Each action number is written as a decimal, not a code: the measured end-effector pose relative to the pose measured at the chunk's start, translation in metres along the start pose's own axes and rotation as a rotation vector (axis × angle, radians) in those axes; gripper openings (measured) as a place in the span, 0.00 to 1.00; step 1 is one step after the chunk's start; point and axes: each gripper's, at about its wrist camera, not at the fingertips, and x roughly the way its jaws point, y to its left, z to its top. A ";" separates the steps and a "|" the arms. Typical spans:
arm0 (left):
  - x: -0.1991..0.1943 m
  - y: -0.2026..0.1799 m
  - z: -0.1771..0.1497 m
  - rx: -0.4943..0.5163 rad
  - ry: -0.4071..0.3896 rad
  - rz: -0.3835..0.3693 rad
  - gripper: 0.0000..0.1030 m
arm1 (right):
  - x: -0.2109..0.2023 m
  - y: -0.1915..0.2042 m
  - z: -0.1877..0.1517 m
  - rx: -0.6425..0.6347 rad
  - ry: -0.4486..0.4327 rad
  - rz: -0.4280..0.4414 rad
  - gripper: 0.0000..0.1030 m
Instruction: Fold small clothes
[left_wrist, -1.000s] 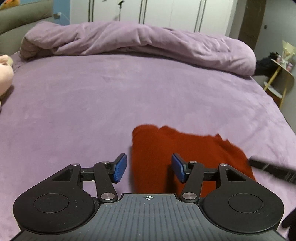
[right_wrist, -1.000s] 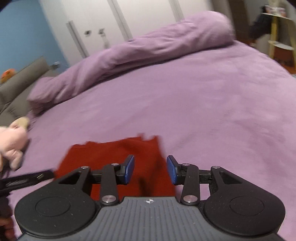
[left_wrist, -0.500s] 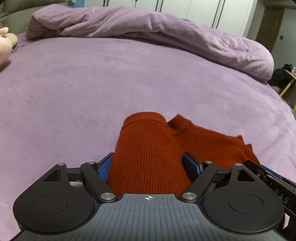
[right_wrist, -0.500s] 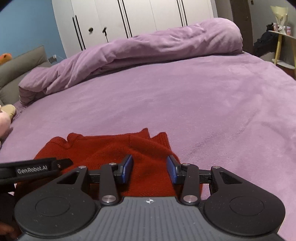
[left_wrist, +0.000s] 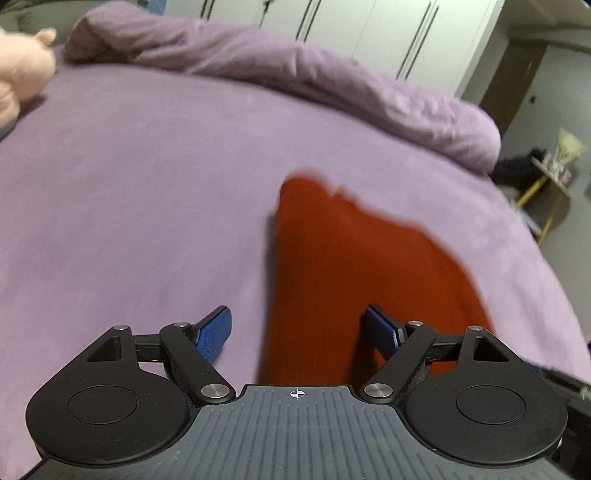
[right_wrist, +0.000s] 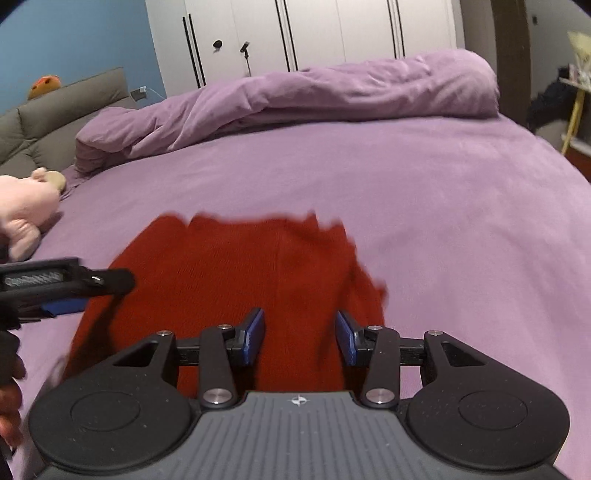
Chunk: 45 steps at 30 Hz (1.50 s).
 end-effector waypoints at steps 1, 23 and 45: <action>-0.004 0.002 -0.011 0.008 0.018 -0.013 0.83 | -0.007 -0.002 -0.011 -0.006 -0.006 0.005 0.41; -0.078 -0.026 -0.045 0.116 0.107 0.186 0.95 | -0.086 0.030 -0.038 -0.024 0.324 -0.097 0.91; -0.094 -0.044 -0.020 0.175 0.234 0.219 0.98 | -0.089 0.065 0.006 -0.020 0.414 -0.255 0.96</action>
